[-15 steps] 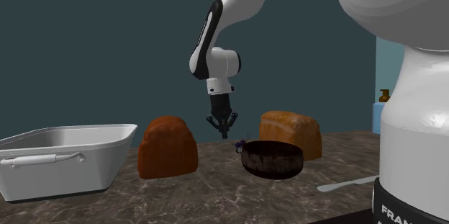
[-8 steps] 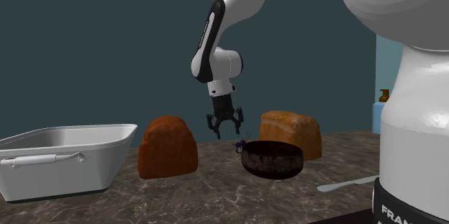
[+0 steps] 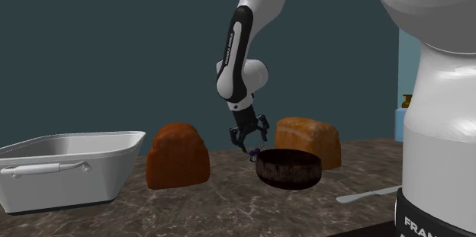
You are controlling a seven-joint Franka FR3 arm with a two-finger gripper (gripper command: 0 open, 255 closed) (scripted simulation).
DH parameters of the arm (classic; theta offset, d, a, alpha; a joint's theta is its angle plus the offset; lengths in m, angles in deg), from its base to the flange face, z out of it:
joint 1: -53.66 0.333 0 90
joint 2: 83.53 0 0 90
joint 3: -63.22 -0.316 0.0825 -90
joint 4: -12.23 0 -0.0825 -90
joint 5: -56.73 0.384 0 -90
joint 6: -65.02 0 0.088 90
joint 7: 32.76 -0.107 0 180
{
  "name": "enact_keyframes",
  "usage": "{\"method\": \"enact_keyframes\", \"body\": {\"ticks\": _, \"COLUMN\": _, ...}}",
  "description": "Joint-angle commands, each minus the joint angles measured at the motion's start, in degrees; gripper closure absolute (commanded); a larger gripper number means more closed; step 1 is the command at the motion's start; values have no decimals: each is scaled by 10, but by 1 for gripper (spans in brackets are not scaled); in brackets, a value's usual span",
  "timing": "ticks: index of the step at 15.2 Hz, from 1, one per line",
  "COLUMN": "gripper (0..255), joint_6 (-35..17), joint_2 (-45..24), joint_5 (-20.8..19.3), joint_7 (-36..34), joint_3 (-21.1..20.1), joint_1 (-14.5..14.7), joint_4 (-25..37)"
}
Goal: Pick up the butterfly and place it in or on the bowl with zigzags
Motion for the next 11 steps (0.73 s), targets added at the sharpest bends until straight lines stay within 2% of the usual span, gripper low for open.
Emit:
{"method": "enact_keyframes", "body": {"ticks": 1, "gripper": 0, "joint_6": -12, "joint_2": -14, "joint_5": -3, "joint_7": -3, "joint_3": 2, "joint_1": -2, "joint_4": 3}}
{"method": "enact_keyframes", "body": {"ticks": 10, "gripper": 0, "joint_6": -21, "joint_2": -25, "joint_5": -4, "joint_7": -4, "joint_3": 3, "joint_1": -5, "joint_4": 6}}
{"method": "enact_keyframes", "body": {"ticks": 11, "gripper": 255, "joint_6": -21, "joint_2": -25, "joint_5": -4, "joint_7": -4, "joint_3": 3, "joint_1": -5, "joint_4": 6}}
